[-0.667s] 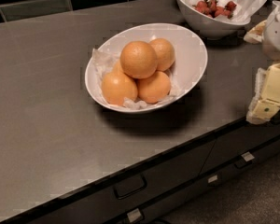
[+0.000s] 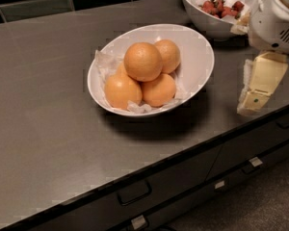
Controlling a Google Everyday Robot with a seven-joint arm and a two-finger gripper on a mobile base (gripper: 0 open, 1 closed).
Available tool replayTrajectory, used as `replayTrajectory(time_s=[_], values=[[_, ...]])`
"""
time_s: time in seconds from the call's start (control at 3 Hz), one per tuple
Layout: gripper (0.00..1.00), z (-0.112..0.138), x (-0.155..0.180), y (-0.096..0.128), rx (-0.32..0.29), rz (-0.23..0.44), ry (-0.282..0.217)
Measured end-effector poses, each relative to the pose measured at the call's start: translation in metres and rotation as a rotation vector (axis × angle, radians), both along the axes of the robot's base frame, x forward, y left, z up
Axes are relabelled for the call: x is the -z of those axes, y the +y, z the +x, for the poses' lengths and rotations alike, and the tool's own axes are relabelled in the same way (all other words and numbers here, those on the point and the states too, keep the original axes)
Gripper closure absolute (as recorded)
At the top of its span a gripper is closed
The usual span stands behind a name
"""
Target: Pick orange from white bowl
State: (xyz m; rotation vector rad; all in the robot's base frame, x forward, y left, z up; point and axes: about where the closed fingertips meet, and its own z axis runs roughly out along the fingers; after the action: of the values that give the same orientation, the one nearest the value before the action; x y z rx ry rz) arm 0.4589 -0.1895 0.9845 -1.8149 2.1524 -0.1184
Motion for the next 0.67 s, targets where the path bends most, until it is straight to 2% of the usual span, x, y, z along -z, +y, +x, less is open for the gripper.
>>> replayTrajectory(time_s=[0.67], values=[[0.0, 0.033, -0.013, 0.054, -0.16, -0.025, -0.044]])
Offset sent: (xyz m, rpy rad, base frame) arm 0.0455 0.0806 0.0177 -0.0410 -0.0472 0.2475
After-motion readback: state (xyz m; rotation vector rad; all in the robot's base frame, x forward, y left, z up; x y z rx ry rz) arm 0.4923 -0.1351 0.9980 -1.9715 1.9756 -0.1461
